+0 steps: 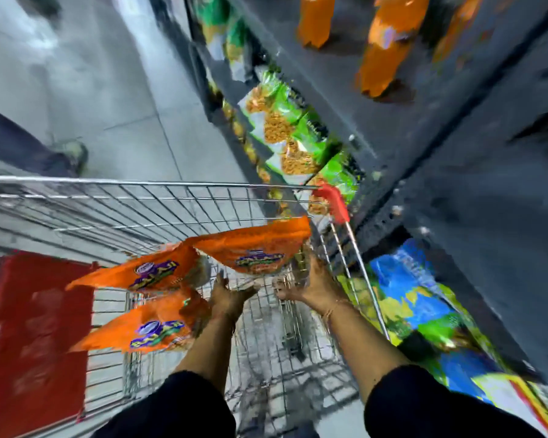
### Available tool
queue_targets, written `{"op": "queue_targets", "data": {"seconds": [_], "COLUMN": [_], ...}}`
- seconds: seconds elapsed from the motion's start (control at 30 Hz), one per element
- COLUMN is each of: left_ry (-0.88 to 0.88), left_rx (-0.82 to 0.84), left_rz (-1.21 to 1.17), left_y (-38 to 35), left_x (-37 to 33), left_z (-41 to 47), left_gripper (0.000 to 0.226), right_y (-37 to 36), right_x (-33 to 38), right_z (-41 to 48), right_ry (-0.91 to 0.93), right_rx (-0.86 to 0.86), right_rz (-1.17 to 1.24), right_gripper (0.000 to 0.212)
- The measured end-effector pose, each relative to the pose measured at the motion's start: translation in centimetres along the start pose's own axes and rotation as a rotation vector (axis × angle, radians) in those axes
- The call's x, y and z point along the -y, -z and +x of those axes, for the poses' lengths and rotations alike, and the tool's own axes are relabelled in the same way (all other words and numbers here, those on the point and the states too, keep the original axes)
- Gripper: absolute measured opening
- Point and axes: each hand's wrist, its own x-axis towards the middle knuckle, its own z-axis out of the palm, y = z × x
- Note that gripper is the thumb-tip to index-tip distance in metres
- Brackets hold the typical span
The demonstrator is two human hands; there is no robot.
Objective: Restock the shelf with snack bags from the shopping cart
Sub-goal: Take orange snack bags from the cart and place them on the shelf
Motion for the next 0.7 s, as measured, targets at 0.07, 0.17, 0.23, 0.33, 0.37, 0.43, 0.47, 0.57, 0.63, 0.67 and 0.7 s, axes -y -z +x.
{"op": "queue_targets", "data": {"seconds": [0.07,0.17,0.23,0.33,0.37,0.43,0.47,0.57,0.63,0.67,0.7], "left_ry": [-0.056,-0.133,-0.154,-0.142,-0.148,-0.155,-0.141,-0.117,-0.158,-0.181,-0.212], "left_rx": [0.032,0.117,0.193,0.25,0.246,0.233,0.23,0.269,0.307,0.313,0.317], "left_rz": [-0.053,-0.091,-0.12,-0.182,-0.202,-0.241,-0.254,-0.244,-0.185,-0.168,-0.158], "left_y": [-0.9,-1.8,-2.0,-2.2,-2.2,-2.0,-1.8,-0.3,1.0,1.6,2.2], "left_x": [0.5,0.9,1.0,0.5,0.3,-0.6,-1.1,-2.6,-3.9,-4.5,-5.3], "left_z": [2.4,4.5,5.2,5.5,5.3,4.5,4.0,1.5,-1.1,-2.4,-4.2], "left_gripper": [0.085,0.075,0.063,0.056,0.059,0.066,0.068,0.067,0.066,0.067,0.066], "right_y": [-1.0,-2.1,-2.7,-3.1,-3.2,-3.1,-2.9,-2.3,-1.8,-1.6,-1.3], "right_x": [-1.4,-2.4,-2.9,-2.7,-2.6,-2.2,-1.9,-0.8,0.3,0.8,1.4], "right_z": [2.8,5.5,7.0,7.9,7.9,7.4,6.9,4.4,1.7,0.4,-1.2], "right_ry": [-0.052,-0.129,-0.095,-0.076,-0.089,-0.12,-0.119,-0.103,-0.093,-0.08,-0.063], "right_rx": [0.003,0.03,0.026,0.031,0.028,0.016,0.014,0.015,-0.011,-0.03,-0.056], "right_rz": [0.024,0.039,0.211,0.401,0.433,0.41,0.397,0.457,0.487,0.5,0.506], "right_gripper": [0.108,0.095,0.096,0.084,0.081,0.075,0.073,0.07,0.076,0.081,0.083]}}
